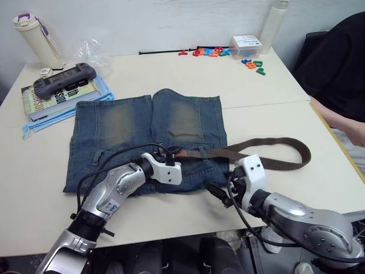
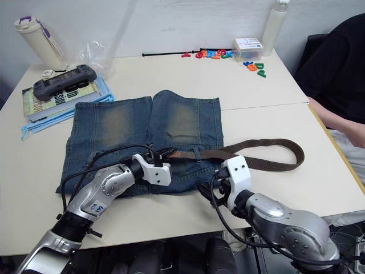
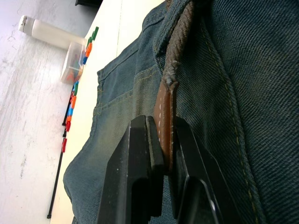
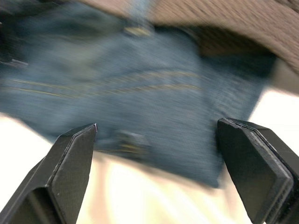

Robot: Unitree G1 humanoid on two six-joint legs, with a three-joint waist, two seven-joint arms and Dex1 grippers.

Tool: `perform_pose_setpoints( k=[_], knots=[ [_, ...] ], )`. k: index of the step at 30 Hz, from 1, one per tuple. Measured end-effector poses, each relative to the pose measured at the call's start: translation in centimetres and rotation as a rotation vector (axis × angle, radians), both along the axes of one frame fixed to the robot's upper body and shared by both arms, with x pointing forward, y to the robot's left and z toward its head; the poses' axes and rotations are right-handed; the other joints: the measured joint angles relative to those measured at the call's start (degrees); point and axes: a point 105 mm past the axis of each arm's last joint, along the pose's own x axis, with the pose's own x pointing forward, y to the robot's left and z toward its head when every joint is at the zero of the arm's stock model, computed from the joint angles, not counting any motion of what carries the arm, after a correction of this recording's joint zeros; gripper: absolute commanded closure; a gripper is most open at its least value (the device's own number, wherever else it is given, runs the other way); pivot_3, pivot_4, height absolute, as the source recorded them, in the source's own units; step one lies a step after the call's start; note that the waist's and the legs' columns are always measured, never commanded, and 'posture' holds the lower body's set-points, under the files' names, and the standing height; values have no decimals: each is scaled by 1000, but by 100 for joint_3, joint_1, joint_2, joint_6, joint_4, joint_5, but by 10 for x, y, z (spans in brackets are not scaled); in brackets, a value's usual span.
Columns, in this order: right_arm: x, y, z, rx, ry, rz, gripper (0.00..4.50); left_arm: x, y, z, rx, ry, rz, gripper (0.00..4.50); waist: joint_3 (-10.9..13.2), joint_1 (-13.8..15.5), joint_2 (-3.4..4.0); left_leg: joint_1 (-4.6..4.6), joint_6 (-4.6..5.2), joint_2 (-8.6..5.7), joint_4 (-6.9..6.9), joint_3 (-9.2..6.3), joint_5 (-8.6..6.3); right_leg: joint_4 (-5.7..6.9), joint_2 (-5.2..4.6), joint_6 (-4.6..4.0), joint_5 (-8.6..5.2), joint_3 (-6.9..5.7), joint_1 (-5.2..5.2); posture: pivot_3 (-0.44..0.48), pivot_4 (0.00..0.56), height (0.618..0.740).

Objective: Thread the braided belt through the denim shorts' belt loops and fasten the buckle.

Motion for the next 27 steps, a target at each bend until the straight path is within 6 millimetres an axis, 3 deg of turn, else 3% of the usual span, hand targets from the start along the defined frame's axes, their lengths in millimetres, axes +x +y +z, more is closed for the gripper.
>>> perform_pose_setpoints(
  k=[9, 18, 27],
  knots=[
    [10, 2, -2, -8, -43, -21, 4470, -3, 0, 2, 8, -5, -7, 4500, 0, -8, -4, 0, 3, 0, -1, 0, -2, 0, 0, 0, 0, -1, 0, 0, 150, 717],
    [16, -10, 2, -36, -46, 14, 4470, -11, 3, 4, 16, -25, -14, 4500, 0, 4, -4, -1, 21, -1, 1, 0, -12, 1, -1, 0, 0, -1, 0, 0, 150, 717],
    [40, -34, 15, -103, -81, 20, 4470, -23, -1, 18, -2, -92, -17, 4500, 2, 62, -6, -3, 25, -3, 3, 0, -14, 0, -3, 1, 0, -3, 0, 0, 150, 717]
  ],
)
